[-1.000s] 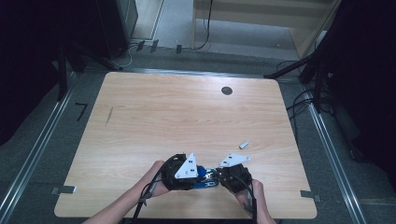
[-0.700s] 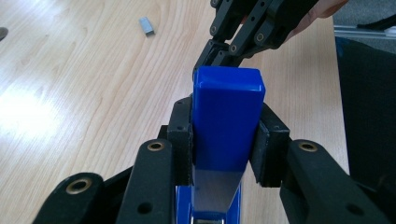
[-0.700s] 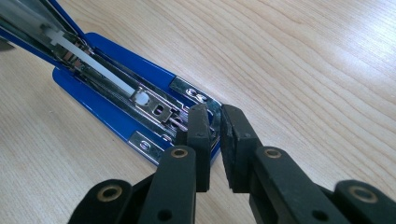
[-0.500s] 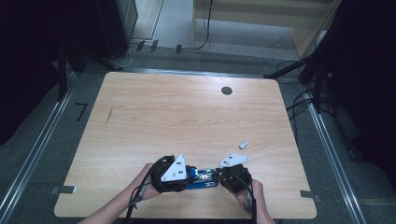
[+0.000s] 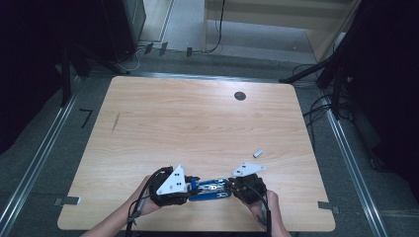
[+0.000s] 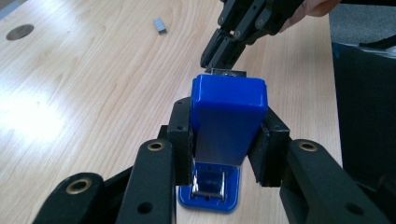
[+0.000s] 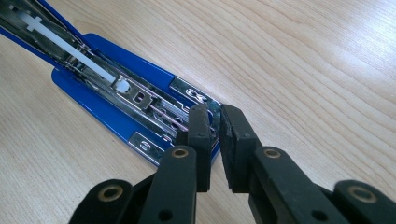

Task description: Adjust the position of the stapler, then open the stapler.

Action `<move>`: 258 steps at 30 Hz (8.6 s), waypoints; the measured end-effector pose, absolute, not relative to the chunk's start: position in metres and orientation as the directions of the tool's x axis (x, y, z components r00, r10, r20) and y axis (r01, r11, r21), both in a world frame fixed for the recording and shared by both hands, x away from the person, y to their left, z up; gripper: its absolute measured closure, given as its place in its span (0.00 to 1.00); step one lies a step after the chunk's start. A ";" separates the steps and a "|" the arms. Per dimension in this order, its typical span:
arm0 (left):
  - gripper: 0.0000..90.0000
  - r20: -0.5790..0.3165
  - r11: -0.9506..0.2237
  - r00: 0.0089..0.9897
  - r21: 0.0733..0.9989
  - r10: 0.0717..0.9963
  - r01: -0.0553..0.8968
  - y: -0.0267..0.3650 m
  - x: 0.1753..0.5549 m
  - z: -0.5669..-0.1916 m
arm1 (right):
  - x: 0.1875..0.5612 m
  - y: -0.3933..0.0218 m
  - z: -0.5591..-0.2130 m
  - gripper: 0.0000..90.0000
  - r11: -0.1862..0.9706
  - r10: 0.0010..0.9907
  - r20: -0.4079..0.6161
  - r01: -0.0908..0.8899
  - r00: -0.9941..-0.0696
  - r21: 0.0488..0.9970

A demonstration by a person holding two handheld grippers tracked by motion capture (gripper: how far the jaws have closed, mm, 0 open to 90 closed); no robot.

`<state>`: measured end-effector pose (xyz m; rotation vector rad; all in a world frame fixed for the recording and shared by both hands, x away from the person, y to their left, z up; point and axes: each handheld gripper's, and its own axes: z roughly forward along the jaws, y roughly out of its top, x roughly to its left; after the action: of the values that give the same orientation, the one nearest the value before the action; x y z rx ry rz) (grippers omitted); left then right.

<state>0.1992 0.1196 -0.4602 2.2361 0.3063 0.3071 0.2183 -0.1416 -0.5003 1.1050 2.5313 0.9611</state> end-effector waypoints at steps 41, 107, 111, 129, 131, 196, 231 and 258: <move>0.73 0.024 -0.612 0.932 0.760 0.363 0.219 0.153 0.198 -0.468 | 0.219 -0.142 -0.491 0.93 0.503 0.699 0.072 0.561 -0.711 0.658; 0.74 0.084 -0.572 0.921 0.804 0.380 0.163 0.146 0.201 -0.437 | 0.205 -0.061 -0.484 1.00 0.550 0.533 0.103 0.436 -0.840 0.712; 0.74 0.081 -0.579 0.921 0.798 0.382 0.169 0.147 0.201 -0.437 | 0.206 -0.064 -0.483 0.98 0.551 0.530 0.105 0.436 -0.841 0.711; 0.74 0.059 -0.601 0.919 0.773 0.389 0.205 0.157 0.200 -0.441 | 0.237 -0.135 -0.489 0.88 0.534 0.672 0.075 0.552 -0.737 0.640; 0.74 0.055 -0.607 0.921 0.767 0.386 0.208 0.159 0.201 -0.441 | 0.237 -0.135 -0.490 0.88 0.542 0.668 0.077 0.555 -0.740 0.631; 0.66 -0.002 -0.761 0.915 0.554 0.404 0.337 0.167 0.210 -0.496 | 0.239 -0.137 -0.495 0.89 0.535 0.671 0.163 0.625 -0.723 0.568; 0.64 0.000 -0.777 0.947 0.572 0.321 0.263 0.170 0.223 -0.496 | 0.229 -0.141 -0.486 0.60 0.521 0.672 0.156 0.611 -0.724 0.596; 0.63 -0.002 -0.767 0.944 0.582 0.330 0.269 0.169 0.222 -0.495 | 0.248 -0.185 -0.487 0.03 0.514 0.726 0.146 0.671 -0.672 0.535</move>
<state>0.2224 0.1694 -0.4947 2.4894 0.4232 0.1325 0.2478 -0.1854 -0.4875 1.2255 2.6488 0.8705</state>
